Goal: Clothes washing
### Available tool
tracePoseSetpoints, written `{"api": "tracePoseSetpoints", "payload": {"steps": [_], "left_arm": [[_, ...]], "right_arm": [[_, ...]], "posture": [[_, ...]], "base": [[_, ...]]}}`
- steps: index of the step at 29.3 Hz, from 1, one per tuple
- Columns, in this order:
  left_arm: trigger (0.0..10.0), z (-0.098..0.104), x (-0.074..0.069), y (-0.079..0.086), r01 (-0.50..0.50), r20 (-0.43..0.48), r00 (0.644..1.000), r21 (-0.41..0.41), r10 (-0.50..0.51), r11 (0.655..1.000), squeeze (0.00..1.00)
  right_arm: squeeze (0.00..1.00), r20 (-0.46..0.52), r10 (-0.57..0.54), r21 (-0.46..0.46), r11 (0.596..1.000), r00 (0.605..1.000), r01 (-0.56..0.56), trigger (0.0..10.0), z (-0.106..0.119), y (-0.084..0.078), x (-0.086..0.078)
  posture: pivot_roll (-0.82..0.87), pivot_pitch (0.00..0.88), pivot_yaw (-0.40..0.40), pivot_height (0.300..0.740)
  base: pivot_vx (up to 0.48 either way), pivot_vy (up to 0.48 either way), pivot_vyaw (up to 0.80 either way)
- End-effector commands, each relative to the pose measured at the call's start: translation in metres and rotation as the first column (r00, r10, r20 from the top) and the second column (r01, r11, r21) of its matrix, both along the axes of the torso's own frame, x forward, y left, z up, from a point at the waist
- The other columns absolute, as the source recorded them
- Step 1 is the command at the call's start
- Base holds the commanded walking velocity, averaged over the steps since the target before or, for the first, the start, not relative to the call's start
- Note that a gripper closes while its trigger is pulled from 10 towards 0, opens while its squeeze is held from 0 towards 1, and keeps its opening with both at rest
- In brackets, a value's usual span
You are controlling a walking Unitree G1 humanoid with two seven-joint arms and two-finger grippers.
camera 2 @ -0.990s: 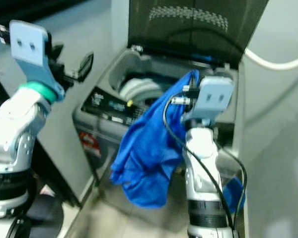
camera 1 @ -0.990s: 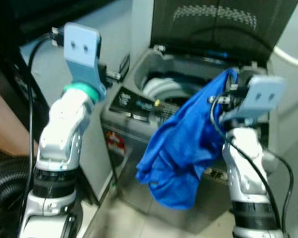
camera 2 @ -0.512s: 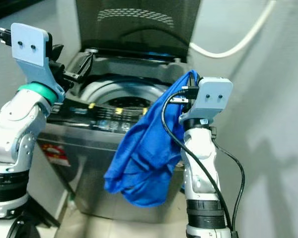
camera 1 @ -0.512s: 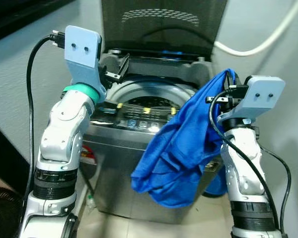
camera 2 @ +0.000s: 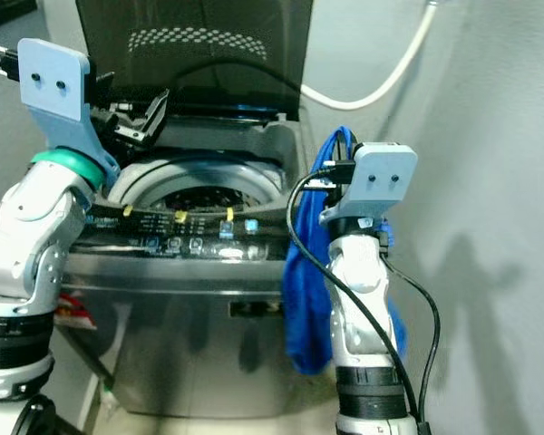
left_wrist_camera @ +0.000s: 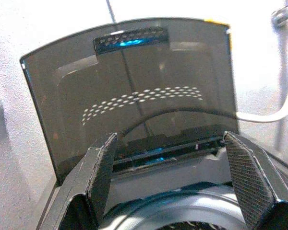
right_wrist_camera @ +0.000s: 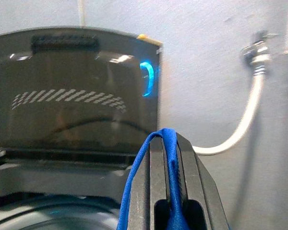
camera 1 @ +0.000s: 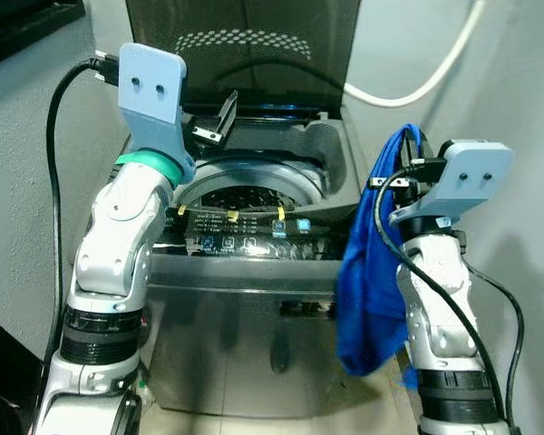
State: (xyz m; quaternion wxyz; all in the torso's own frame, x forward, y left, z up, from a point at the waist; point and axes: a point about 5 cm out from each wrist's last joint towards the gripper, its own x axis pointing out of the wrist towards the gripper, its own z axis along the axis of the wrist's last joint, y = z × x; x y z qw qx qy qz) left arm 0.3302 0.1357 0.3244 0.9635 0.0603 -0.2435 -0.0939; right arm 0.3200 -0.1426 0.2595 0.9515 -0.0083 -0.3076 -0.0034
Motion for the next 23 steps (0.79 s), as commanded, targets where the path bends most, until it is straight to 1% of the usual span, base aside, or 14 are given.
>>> {"api": "tracePoseSetpoints", "payload": {"steps": [1,7,13,23], "left_arm": [[10.0,-0.001,-0.0002,0.0014,-0.012,0.001,1.0,0.007,0.012,1.0,0.0],[10.0,-0.0034,-0.0003,-0.0002,-0.004,-0.012,1.0,0.011,0.004,1.0,0.0],[10.0,-0.0067,-0.0006,-0.0054,0.02,-0.019,1.0,0.016,-0.02,1.0,0.0],[10.0,-0.0064,-0.0008,-0.0057,0.028,-0.023,0.999,0.011,-0.028,1.0,0.0]], "right_arm": [[0.0,0.028,0.005,0.008,1.0,1.0,-0.005,10.0,0.0056,0.0005,-0.001],[0.0,0.025,0.005,0.005,1.0,1.0,-0.005,10.0,0.0052,0.0004,-0.0008],[0.0,0.025,0.001,0.0,1.0,1.0,-0.001,10.0,0.0046,-0.0015,-0.0013],[0.0,0.023,0.004,0.001,1.0,1.0,-0.004,10.0,0.0041,-0.001,-0.0014]], "posture": [[0.13,0.0,0.073,0.74],[0.13,0.0,0.07,0.74],[0.13,0.0,0.071,0.74],[0.13,0.0,0.069,0.74]], "base": [[0.461,0.0,0.0],[0.0,0.0,0.0],[0.0,0.0,0.0],[0.0,0.0,0.0]]}}
